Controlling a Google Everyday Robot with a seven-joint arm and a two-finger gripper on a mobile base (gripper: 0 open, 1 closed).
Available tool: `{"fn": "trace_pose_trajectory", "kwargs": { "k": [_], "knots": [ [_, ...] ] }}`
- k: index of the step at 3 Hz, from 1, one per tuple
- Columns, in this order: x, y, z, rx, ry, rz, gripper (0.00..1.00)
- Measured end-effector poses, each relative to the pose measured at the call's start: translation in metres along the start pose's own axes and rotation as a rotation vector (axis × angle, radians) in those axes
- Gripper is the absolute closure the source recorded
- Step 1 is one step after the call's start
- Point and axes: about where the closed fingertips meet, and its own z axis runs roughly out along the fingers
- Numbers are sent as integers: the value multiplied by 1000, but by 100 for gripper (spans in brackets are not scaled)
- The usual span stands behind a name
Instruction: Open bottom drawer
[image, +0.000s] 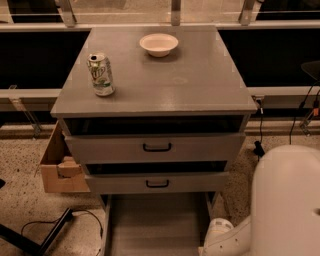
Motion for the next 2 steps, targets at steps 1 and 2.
{"fn": "trace_pose_trajectory", "kwargs": {
  "k": [1,2],
  "knots": [
    [27,67,-67,7,-27,-26,0],
    [43,88,-115,62,-27,-30,0]
  ]
}}
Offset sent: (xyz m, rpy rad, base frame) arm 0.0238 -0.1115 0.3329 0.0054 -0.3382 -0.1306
